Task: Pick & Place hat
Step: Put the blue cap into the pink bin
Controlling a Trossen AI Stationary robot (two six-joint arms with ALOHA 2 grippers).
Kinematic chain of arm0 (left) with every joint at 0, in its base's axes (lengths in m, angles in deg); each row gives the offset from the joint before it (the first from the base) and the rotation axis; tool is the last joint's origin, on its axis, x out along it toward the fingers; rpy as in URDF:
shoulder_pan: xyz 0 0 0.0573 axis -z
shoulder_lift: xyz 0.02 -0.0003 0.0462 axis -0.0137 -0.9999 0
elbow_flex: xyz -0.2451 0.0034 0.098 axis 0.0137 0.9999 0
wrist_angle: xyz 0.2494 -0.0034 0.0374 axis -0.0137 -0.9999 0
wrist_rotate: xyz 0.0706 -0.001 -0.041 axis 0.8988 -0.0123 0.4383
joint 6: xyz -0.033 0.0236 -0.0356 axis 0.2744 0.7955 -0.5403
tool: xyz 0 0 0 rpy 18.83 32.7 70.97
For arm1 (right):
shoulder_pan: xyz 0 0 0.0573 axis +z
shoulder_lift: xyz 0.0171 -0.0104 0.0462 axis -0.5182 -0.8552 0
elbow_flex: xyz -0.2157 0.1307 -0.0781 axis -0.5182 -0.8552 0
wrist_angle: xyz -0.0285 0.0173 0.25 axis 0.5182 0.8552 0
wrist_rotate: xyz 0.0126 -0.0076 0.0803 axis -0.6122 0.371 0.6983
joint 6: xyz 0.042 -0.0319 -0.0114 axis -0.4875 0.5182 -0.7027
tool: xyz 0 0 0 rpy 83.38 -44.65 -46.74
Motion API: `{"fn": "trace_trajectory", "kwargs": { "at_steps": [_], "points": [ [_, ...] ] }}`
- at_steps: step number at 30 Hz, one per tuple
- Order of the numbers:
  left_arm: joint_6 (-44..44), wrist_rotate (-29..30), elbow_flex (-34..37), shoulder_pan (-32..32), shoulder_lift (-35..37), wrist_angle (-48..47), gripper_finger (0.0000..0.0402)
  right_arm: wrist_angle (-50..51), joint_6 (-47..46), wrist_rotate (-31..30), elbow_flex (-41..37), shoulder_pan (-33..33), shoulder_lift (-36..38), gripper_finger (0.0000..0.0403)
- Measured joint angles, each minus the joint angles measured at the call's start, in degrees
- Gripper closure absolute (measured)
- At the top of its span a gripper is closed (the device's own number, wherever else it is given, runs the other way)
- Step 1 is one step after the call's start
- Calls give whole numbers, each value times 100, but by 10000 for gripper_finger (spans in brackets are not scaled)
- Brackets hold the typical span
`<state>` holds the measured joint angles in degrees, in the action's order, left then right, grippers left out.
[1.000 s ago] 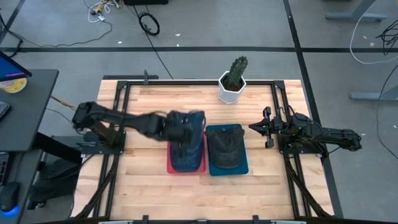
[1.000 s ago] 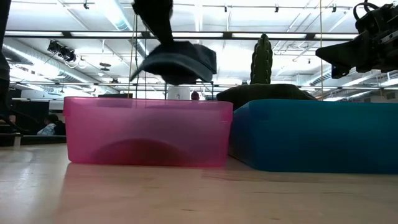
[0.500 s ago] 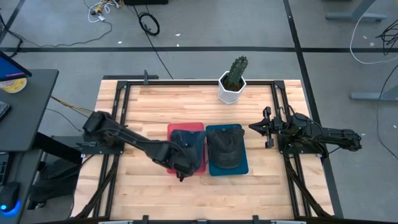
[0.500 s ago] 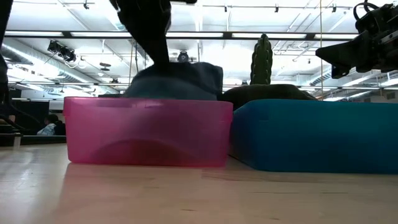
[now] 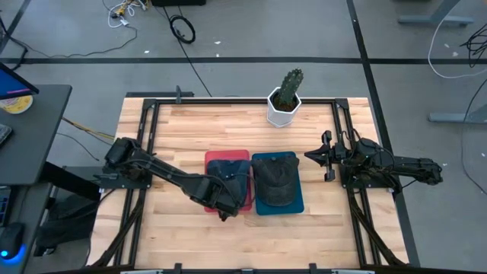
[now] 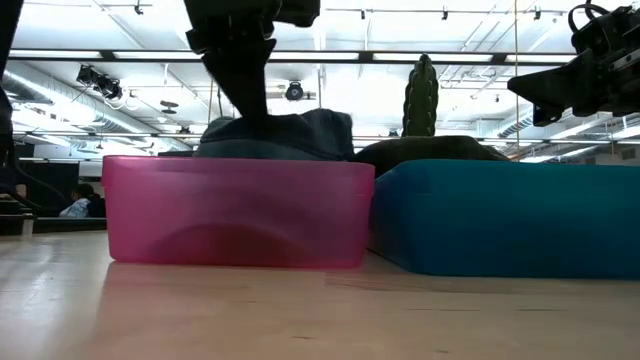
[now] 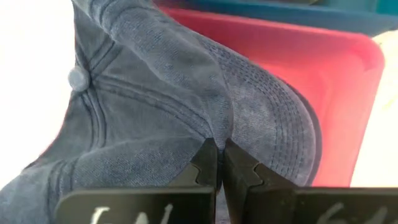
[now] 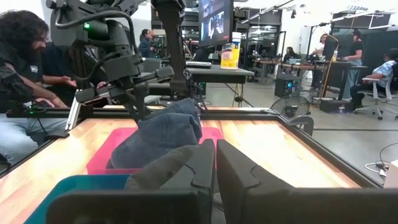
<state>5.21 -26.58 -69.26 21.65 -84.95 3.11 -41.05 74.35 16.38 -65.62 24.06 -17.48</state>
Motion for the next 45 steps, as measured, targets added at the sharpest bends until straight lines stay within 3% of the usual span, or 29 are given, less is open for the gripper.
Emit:
{"fn": "trace_trajectory", "kwargs": {
  "at_steps": [7, 17, 28, 39, 45],
  "points": [
    [-383, -160, 0, 0, -3, -251, 392, -1, 0, 0, 0, 1, 0, 383],
    [322, -352, -2, -48, -301, 246, 390, -3, 0, 1, 0, 0, -4, 383],
    [354, -249, -13, -140, -723, 97, 375, -41, 0, 0, 0, 0, -2, 383],
    [421, 162, -2, -62, -719, 43, 282, -42, -2, -1, 0, 0, -2, 383],
    [609, 134, -235, -39, -723, -253, 259, -42, -1, -1, 0, 1, -2, 383]
  ]
}}
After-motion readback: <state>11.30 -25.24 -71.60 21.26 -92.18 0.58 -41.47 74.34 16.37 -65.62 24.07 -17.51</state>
